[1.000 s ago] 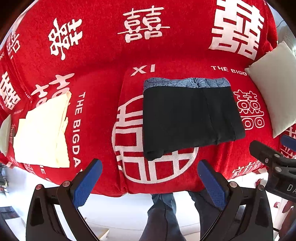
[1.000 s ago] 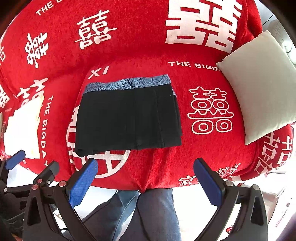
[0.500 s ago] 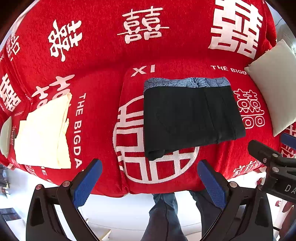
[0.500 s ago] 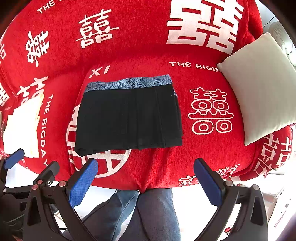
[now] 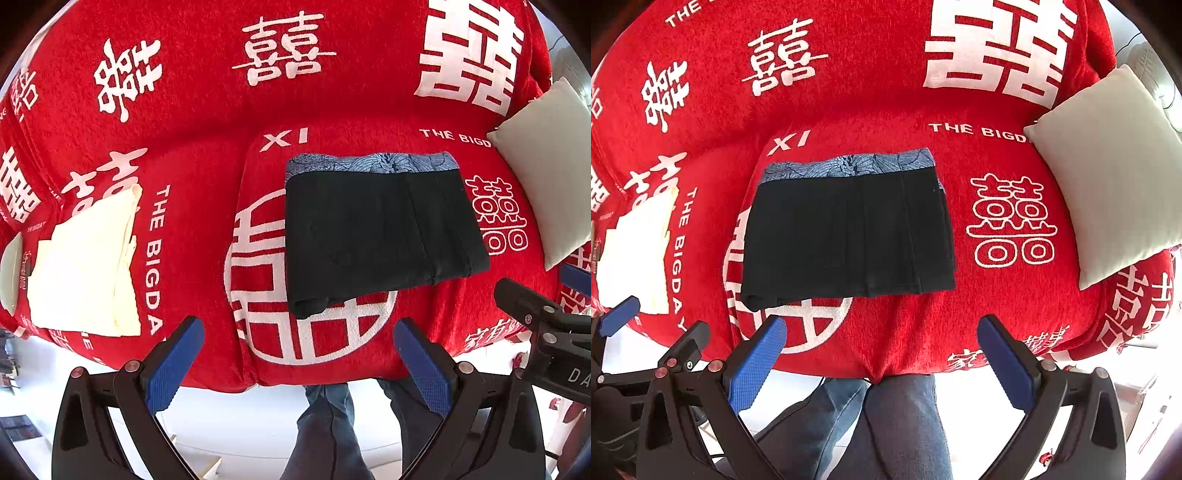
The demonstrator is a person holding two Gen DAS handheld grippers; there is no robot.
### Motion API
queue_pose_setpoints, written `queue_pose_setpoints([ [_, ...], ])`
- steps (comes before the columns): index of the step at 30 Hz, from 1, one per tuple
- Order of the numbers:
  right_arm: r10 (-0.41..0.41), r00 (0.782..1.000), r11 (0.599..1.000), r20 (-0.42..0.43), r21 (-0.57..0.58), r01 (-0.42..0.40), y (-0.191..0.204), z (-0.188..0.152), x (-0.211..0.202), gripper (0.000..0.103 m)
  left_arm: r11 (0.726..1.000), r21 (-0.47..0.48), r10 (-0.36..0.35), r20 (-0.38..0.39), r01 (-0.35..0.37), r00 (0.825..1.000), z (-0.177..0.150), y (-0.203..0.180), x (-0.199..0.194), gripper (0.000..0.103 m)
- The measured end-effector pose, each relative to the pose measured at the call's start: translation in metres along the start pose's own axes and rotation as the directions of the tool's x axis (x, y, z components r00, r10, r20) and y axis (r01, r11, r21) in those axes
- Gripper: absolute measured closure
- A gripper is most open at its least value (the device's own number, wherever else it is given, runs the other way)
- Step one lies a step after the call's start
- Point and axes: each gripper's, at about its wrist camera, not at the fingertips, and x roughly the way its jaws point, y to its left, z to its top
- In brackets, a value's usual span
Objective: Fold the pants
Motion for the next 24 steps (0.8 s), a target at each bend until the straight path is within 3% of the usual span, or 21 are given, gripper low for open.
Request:
queue_pose_setpoints([
  [24, -0.003, 1.000, 1.000, -0.005, -0.020, 0.003, -0.0013, -0.0009, 0.0023, 0.000, 0.999, 0.047, -0.004, 0.009, 0.004, 1.000, -0.0018, -0.0078, 0.0028, 0.000],
])
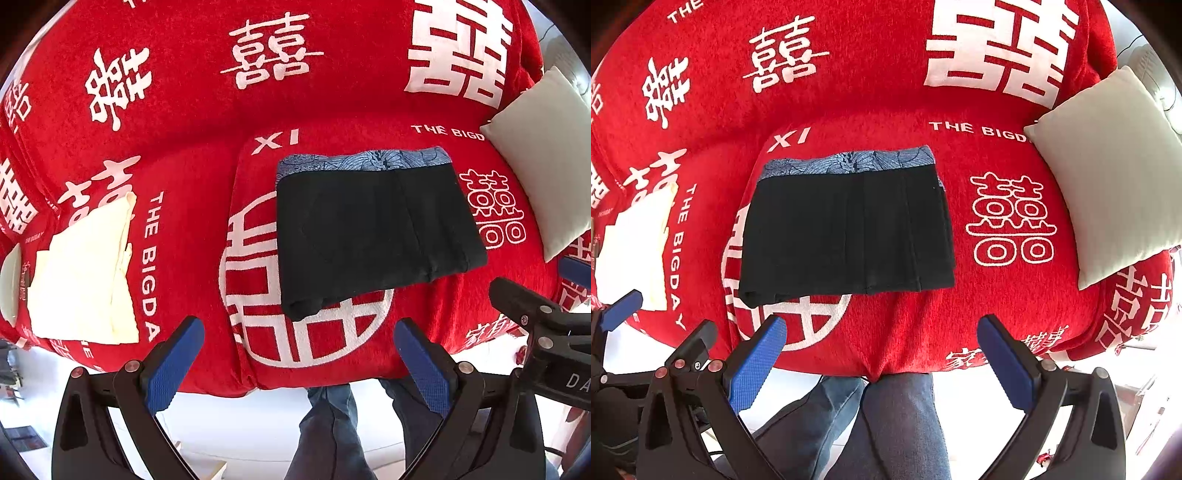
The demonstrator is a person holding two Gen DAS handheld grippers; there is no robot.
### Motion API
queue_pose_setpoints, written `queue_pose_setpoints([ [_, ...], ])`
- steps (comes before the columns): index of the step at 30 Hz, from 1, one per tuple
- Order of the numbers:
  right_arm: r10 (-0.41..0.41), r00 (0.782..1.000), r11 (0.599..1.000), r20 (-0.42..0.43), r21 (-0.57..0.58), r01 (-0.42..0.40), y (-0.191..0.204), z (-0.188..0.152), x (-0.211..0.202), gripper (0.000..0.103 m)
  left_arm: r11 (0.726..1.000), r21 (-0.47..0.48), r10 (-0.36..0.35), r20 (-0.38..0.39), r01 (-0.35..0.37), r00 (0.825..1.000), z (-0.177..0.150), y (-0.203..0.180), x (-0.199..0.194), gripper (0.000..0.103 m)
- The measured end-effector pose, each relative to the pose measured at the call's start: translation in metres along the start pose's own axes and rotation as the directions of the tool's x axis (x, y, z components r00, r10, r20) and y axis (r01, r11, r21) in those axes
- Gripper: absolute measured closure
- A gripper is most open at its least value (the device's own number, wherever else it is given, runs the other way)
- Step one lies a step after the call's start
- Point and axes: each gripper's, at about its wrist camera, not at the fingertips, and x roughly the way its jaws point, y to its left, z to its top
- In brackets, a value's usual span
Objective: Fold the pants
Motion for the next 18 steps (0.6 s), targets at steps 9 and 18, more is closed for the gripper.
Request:
queue_pose_setpoints([
  [9, -0.003, 1.000, 1.000, -0.001, 0.003, 0.003, 0.0004, -0.0001, 0.0001, 0.000, 1.000, -0.006, -0.003, -0.010, 0.003, 1.000, 0.0015, 0.0003, 0.0035, 0.000],
  [18, -0.005, 1.000, 1.000, -0.005, 0.004, 0.005, -0.0031, -0.0018, 0.0017, 0.000, 1.000, 0.018, -0.005, -0.001, 0.005, 1.000, 0.0000, -0.0031, 0.0026, 0.000],
])
